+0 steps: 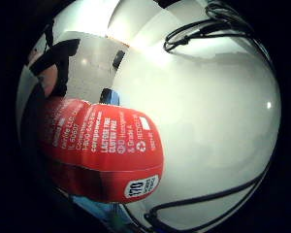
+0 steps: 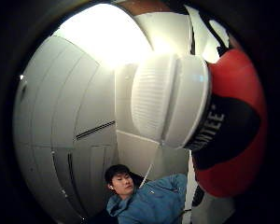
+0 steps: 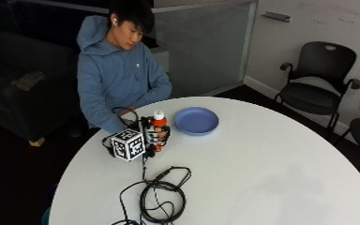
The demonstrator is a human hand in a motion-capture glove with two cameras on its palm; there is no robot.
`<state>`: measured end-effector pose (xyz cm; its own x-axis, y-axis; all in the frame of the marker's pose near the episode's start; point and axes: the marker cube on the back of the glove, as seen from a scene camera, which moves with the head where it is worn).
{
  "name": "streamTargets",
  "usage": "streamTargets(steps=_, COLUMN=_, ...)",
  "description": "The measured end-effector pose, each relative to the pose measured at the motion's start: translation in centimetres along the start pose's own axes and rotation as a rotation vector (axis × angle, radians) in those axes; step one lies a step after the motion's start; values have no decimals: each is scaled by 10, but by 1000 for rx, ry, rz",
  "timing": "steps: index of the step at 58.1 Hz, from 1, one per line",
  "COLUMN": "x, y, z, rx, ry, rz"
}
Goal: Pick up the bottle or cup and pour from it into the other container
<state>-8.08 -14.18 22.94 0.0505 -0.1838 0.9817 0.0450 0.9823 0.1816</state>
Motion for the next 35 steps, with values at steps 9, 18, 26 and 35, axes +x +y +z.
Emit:
streamTargets(steps=9, x=-16, y=0, z=8, rx=-34, ry=4, rz=-12)
streamTargets(steps=18, x=-26, y=-2, z=20, rx=-61, ry=21, rz=-21)
streamTargets(steps=26, x=-32, y=-3, z=31, rx=-87, ry=58, rz=-21)
streamTargets(steps=35, x=-45, y=-7, z=52, rx=-139, ry=237, rz=-42)
